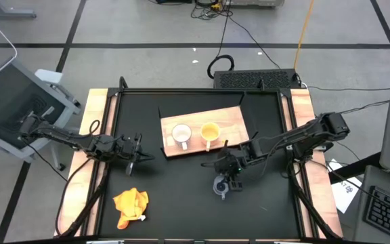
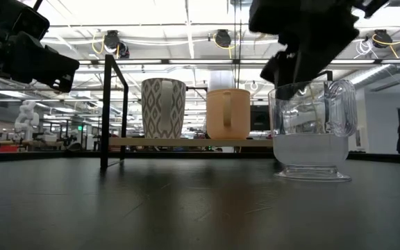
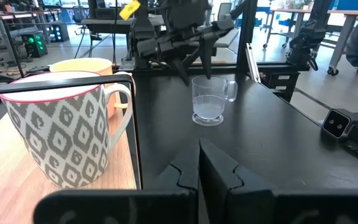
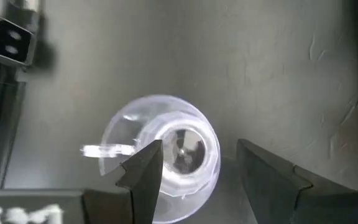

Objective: Stack small to large cups/mugs on shelf
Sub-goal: Put the transparent mug on the shelf

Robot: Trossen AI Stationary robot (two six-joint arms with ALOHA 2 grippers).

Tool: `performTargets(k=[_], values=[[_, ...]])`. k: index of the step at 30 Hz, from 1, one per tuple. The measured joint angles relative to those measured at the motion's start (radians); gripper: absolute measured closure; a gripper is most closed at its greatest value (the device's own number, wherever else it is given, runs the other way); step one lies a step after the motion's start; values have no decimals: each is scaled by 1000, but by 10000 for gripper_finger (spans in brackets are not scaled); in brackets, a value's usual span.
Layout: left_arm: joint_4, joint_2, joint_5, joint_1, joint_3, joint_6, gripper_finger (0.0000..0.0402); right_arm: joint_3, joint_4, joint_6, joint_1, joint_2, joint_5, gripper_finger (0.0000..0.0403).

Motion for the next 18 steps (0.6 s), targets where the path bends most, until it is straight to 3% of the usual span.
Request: performTargets(k=[18], values=[[-32, 0, 8, 0, 0, -3, 392, 0, 1, 13, 2, 57, 2, 209]])
